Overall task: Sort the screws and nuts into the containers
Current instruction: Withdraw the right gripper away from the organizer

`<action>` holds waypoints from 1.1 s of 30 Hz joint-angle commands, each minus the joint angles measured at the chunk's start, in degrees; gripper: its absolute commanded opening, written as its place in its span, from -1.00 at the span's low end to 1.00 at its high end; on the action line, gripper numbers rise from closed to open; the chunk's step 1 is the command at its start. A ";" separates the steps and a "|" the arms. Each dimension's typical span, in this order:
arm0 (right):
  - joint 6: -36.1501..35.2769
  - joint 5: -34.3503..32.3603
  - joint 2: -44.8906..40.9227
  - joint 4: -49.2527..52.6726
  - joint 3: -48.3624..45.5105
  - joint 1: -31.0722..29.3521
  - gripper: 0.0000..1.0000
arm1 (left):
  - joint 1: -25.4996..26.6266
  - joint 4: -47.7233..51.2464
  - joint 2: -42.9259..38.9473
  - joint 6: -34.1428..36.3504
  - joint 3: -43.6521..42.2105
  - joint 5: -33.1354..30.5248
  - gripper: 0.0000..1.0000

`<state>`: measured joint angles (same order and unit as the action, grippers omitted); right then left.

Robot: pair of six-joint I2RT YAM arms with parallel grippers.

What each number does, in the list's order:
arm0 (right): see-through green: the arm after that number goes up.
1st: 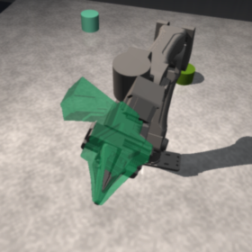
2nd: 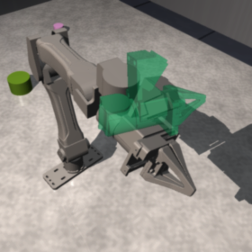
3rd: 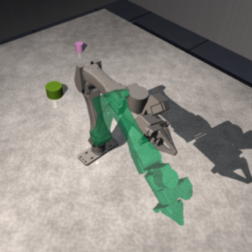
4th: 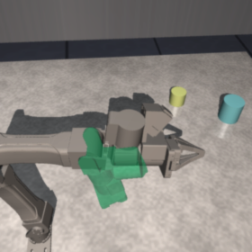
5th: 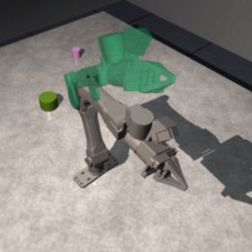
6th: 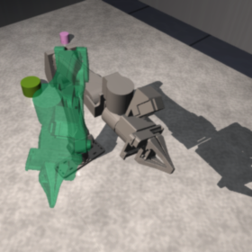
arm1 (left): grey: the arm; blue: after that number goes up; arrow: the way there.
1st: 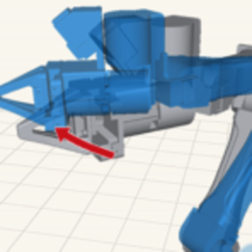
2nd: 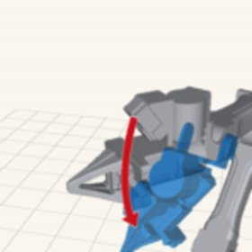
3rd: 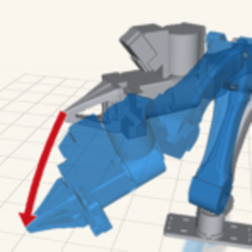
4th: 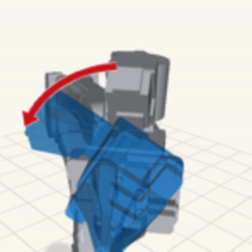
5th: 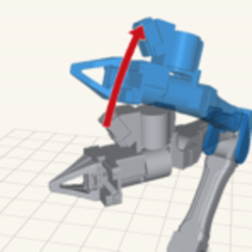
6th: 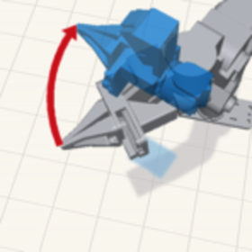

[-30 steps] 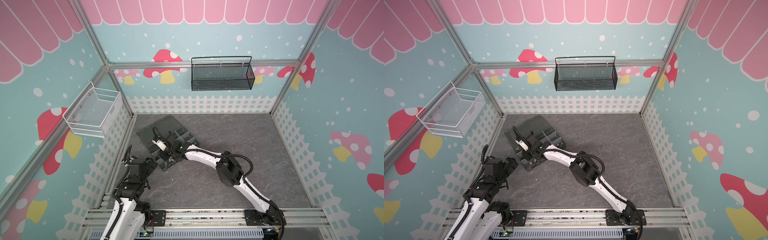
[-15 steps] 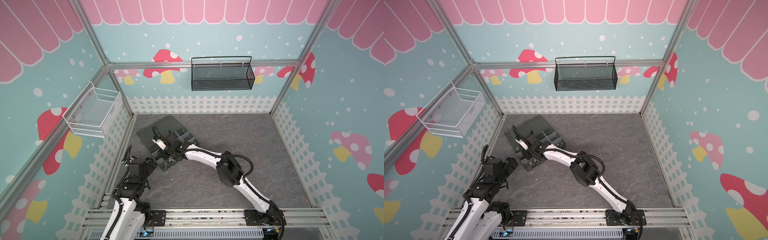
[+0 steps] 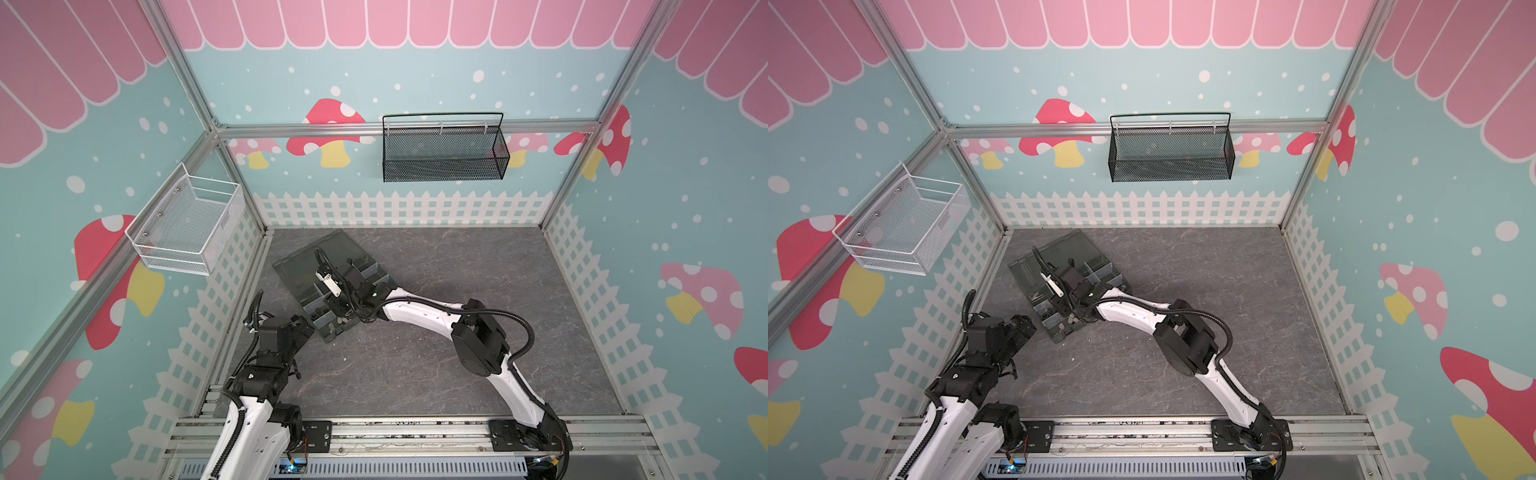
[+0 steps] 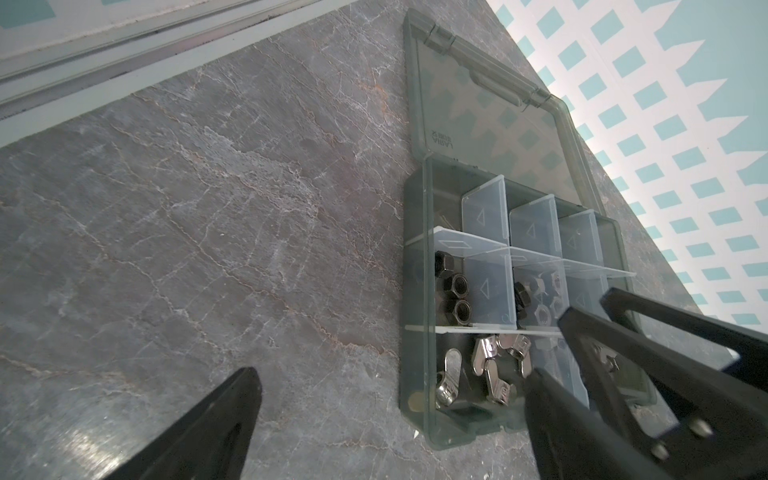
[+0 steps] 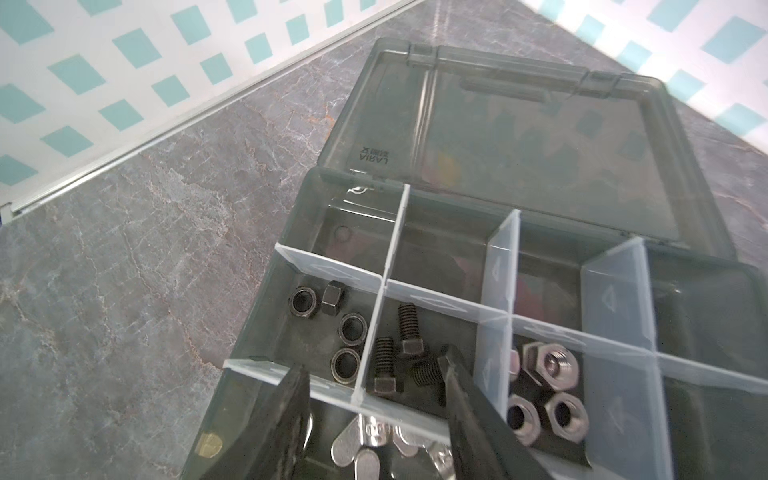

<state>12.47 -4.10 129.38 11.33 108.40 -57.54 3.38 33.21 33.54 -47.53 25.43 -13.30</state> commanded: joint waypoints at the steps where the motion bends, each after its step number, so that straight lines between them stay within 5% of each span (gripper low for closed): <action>1: 0.66 -5.30 -4.92 -3.81 -5.18 -0.23 0.22 | -0.35 1.17 -0.78 0.20 1.70 -1.23 0.99; 11: 5.45 -24.09 -23.99 -6.06 -27.85 0.96 0.99 | -0.30 3.21 -4.55 1.80 2.34 -4.44 1.00; 18: 12.18 -29.48 -40.24 -4.78 -44.27 5.81 0.96 | -0.35 0.29 -6.20 3.78 1.94 -4.67 0.99; 25: 19.45 -26.87 -53.97 -3.08 -58.14 16.95 0.96 | -0.30 -7.72 -5.81 6.62 -0.34 -4.11 1.00; 33: 19.44 -32.01 -62.64 -3.77 -66.39 25.36 0.96 | -0.34 -21.39 -4.21 10.02 -3.92 -7.10 0.99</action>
<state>30.52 -33.23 68.53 7.90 43.16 -33.65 3.38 19.64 28.97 -39.97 23.31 -17.52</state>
